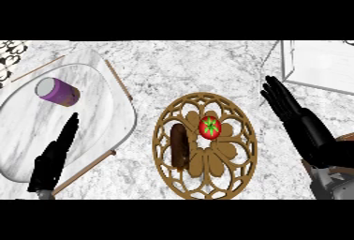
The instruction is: Pick the tomato from the placemat and place it in the tiered shelf
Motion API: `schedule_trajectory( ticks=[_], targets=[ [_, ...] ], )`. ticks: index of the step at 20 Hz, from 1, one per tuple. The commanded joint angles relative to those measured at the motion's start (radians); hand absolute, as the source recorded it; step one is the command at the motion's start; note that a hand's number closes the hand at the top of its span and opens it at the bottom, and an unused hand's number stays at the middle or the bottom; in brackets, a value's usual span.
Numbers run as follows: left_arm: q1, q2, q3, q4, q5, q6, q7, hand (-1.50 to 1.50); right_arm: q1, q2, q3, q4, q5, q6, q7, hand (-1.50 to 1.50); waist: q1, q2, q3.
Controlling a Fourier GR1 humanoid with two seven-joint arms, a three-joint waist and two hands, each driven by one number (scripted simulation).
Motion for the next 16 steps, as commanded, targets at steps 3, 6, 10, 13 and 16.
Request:
schedule_trajectory(
  ticks=[3, 6, 10, 13, 16],
  targets=[
    [-0.024, -0.036, 0.041, 0.049, 0.084, -0.034, 0.125, 0.00, -0.127, -0.050, -0.124, 0.147, 0.002, 0.077, -0.109, 1.50, 0.000, -0.019, -0.027],
    [-0.010, -0.068, 0.063, 0.009, 0.172, -0.039, 0.240, 0.00, -0.253, -0.129, -0.217, 0.197, 0.000, 0.111, -0.143, 1.50, 0.023, -0.013, -0.026],
    [-0.014, -0.109, 0.032, -0.013, 0.177, -0.028, 0.294, 0.00, -0.198, -0.168, -0.144, 0.408, 0.136, 0.054, 0.005, 1.50, 0.030, -0.005, -0.027],
    [-0.031, -0.105, 0.049, -0.015, 0.202, -0.055, 0.324, 0.00, -0.207, -0.161, -0.155, 0.497, 0.100, 0.176, -0.162, -1.50, 0.026, -0.009, -0.025],
    [-0.049, -0.096, 0.077, 0.043, 0.201, -0.078, 0.311, 0.00, -0.257, -0.191, -0.135, 0.517, 0.098, 0.294, -0.211, -1.50, 0.013, -0.013, -0.027]
  ],
)
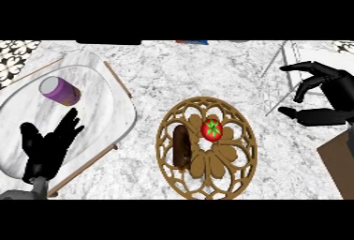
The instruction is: Pick the tomato from the placemat and place it in the tiered shelf
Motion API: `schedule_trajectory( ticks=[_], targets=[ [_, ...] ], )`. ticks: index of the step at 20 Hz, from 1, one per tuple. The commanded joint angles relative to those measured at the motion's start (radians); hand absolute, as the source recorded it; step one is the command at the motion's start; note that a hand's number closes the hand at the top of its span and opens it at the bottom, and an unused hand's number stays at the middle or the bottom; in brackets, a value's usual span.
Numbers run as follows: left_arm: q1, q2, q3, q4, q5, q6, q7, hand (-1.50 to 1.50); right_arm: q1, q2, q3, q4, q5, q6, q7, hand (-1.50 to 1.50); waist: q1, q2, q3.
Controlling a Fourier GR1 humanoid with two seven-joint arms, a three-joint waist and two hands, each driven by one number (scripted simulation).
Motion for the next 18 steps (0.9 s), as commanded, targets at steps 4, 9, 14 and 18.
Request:
schedule_trajectory(
  ticks=[4, 9, 14, 18],
  targets=[
    [0.017, -0.078, -0.025, 0.010, 0.007, 0.024, 0.043, 0.00, -0.034, -0.067, 0.051, 0.122, -0.009, 0.248, -0.005, -1.50, -0.022, 0.031, 0.004],
    [-0.011, -0.072, 0.025, 0.094, 0.019, -0.023, 0.015, 0.00, -0.133, -0.118, 0.074, -0.008, -0.062, 0.351, 0.207, -1.50, -0.042, 0.026, 0.001],
    [0.007, -0.084, 0.022, 0.064, -0.001, -0.014, 0.023, 0.00, -0.178, -0.069, 0.161, -0.109, -0.007, 0.299, 0.418, -1.50, -0.043, 0.024, 0.001],
    [-0.026, -0.071, 0.043, 0.072, -0.002, -0.027, 0.044, 0.00, -0.224, 0.002, 0.205, -0.194, 0.064, 0.168, 0.600, -1.50, -0.046, 0.025, 0.001]
  ],
)
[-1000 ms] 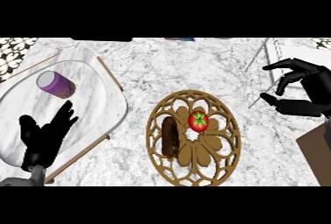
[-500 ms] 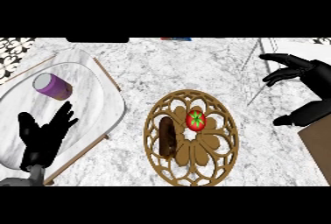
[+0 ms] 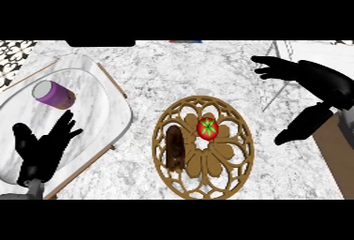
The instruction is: Pick the tomato from the placemat and place it in the tiered shelf
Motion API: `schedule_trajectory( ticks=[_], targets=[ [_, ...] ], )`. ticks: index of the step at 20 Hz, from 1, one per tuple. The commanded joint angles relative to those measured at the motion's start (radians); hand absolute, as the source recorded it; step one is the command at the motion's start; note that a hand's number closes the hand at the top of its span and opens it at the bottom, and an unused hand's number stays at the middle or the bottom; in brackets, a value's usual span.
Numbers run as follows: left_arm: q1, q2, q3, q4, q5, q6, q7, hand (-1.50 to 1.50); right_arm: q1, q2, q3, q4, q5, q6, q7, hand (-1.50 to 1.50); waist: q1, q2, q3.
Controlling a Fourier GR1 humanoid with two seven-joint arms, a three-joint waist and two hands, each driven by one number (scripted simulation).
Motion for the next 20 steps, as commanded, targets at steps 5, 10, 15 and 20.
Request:
schedule_trajectory(
  ticks=[5, 10, 15, 20],
  targets=[
    [-0.003, -0.077, -0.030, 0.087, -0.009, -0.020, -0.019, 0.00, -0.107, 0.136, 0.144, -0.108, 0.163, -0.162, 0.339, -1.50, -0.004, 0.018, -0.019],
    [-0.042, -0.072, 0.003, 0.116, 0.002, -0.041, -0.003, 0.00, -0.166, 0.204, 0.194, -0.029, 0.200, -0.129, 0.433, -1.50, 0.003, 0.024, -0.019],
    [-0.057, -0.087, -0.004, 0.063, -0.032, 0.002, 0.043, 0.00, -0.164, 0.234, 0.232, -0.040, 0.245, -0.095, 0.486, -1.50, -0.001, 0.020, -0.017],
    [-0.013, -0.108, -0.001, 0.074, -0.033, -0.016, 0.017, 0.00, -0.120, 0.247, 0.262, -0.054, 0.307, -0.100, 0.532, -1.50, -0.004, 0.020, -0.017]
  ],
)
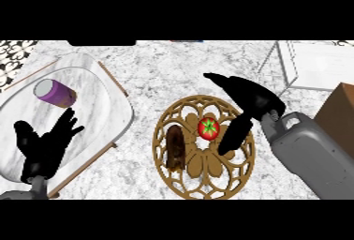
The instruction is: Pick the tomato from the placemat and place it in the tiered shelf
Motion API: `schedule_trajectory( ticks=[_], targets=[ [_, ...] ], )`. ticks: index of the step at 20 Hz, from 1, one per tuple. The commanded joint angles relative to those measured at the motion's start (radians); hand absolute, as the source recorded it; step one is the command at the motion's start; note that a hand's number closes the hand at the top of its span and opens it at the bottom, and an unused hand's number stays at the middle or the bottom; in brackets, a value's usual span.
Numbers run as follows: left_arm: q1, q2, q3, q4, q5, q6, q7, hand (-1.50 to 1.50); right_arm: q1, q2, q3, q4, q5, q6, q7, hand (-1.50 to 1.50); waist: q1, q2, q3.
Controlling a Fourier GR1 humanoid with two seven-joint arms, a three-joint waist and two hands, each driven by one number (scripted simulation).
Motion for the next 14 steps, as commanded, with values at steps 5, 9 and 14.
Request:
schedule_trajectory(
  ticks=[5, 9, 14],
  targets=[
    [-0.018, -0.090, -0.028, 0.121, -0.017, -0.014, -0.033, 0.00, 0.044, 0.049, 0.041, 0.008, 0.133, -0.041, 0.044, -1.50, -0.014, 0.016, -0.022],
    [0.041, -0.059, -0.020, 0.026, -0.016, -0.032, 0.007, 0.00, 0.063, 0.044, 0.027, 0.028, 0.170, -0.029, 0.012, -1.50, -0.003, 0.014, -0.021],
    [0.052, -0.093, -0.031, 0.005, -0.034, -0.019, 0.013, 0.00, 0.152, 0.081, 0.066, -0.017, 0.225, -0.059, 0.026, -1.50, -0.008, 0.012, -0.021]
  ],
)
